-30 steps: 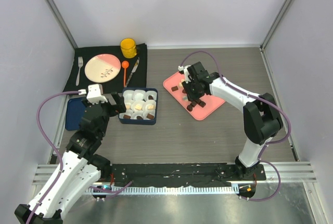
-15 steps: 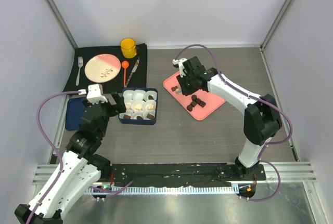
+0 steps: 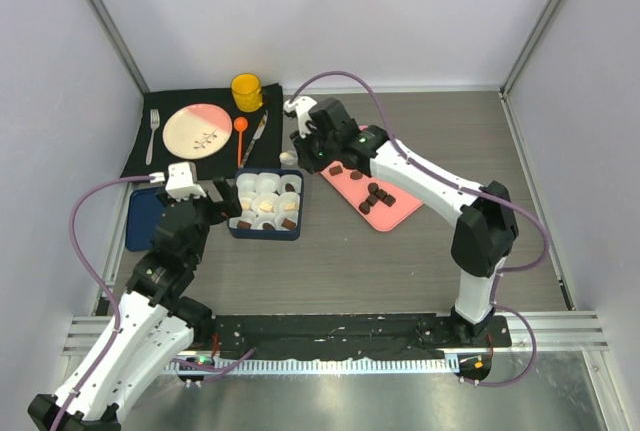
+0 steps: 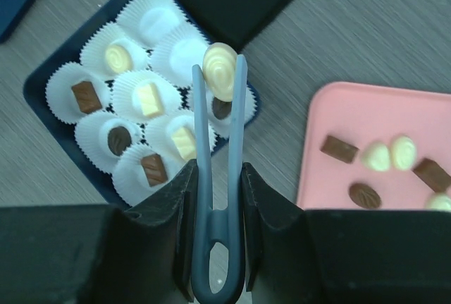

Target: Pack the chocolate

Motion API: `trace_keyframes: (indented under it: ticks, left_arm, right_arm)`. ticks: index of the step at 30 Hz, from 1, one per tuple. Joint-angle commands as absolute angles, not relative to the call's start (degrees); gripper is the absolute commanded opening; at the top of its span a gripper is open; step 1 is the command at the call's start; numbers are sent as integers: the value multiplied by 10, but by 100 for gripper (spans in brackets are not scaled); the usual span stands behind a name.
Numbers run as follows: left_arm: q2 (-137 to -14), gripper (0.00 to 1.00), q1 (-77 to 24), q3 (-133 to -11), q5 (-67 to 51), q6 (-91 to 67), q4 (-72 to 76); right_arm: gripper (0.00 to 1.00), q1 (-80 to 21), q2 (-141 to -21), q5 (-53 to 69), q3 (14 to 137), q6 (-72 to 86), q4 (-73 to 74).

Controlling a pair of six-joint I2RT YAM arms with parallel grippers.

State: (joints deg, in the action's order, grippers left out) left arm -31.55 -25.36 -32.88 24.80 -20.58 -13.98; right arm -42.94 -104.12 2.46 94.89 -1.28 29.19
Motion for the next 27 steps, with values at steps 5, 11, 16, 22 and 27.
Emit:
trace_keyframes:
  ticks: [5,11,16,22,27]
  left_arm:
    - [-308,100,-250,-352,246,-202,-120]
    - [-308,100,-250,-352,246,-202,-120]
    - [-308,100,-250,-352,246,-201,-120]
    - [-310,100,-250,-352,247,-203,-120]
    - [-311,100,-250,-352,246,-203,-118]
  right_arm:
    - [17,-475,-1120,47,1002,29,213]
    - [17,-487,-1164,51,1018,42,179]
    - [17,-488,-1192,34,1020,47,164]
    - [17,-488,-1194,25,1011,47,167]
    - [18,-489,-1189,25,998,47,169]
